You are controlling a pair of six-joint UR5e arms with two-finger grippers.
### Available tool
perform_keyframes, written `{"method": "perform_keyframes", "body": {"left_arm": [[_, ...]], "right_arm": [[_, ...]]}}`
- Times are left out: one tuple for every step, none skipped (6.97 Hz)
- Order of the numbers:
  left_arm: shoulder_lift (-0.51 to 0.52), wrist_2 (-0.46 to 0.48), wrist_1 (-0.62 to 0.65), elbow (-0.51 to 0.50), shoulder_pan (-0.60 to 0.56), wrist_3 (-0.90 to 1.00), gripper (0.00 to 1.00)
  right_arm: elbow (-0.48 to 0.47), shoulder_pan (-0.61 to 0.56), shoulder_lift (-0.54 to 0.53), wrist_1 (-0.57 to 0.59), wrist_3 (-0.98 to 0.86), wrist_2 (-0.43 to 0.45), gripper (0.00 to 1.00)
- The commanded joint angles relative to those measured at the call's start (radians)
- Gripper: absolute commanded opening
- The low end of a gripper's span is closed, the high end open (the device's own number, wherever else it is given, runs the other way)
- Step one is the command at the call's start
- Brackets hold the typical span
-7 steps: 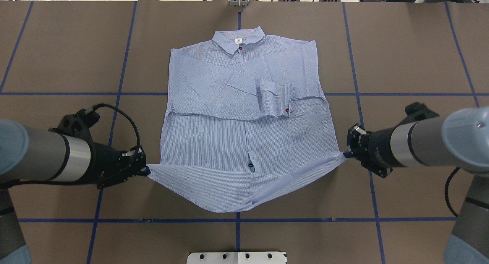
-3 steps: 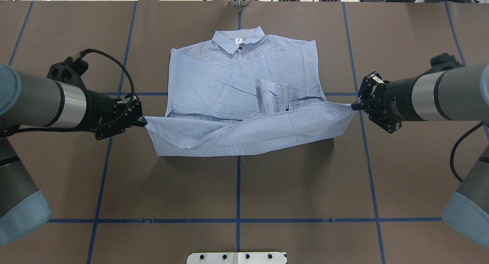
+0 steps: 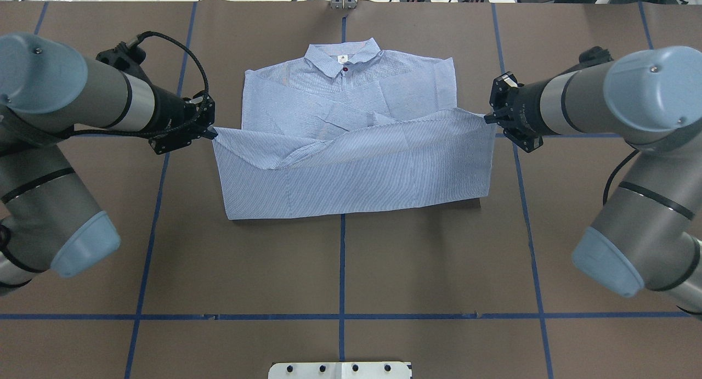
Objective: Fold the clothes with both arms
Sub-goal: 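Lift the hem with both grippers and fold it toward the collar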
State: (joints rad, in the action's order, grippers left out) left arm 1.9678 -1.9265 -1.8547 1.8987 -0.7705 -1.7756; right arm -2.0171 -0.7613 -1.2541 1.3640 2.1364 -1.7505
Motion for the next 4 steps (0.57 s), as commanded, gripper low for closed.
{"method": "perform_keyframes", "body": {"left_arm": [[0.067, 0.001, -0.085, -0.183, -0.038, 0.013, 0.0], [0.097, 0.004, -0.201, -0.292, -0.036, 0.01, 0.0], [0.152, 0.006, -0.242, -0.399, -0.039, 0.01, 0.0], [0.189, 0.018, -0.257, -0.465, -0.055, 0.013, 0.0]], "right_arm": [[0.179, -0.044, 0.106, -0.005, -0.071, 0.003, 0.0], [0.242, -0.055, 0.137, -0.006, -0.096, 0.003, 0.0], [0.308, -0.067, 0.175, -0.006, -0.101, 0.003, 0.0], [0.405, -0.069, 0.209, -0.085, -0.107, 0.005, 0.0]]}}
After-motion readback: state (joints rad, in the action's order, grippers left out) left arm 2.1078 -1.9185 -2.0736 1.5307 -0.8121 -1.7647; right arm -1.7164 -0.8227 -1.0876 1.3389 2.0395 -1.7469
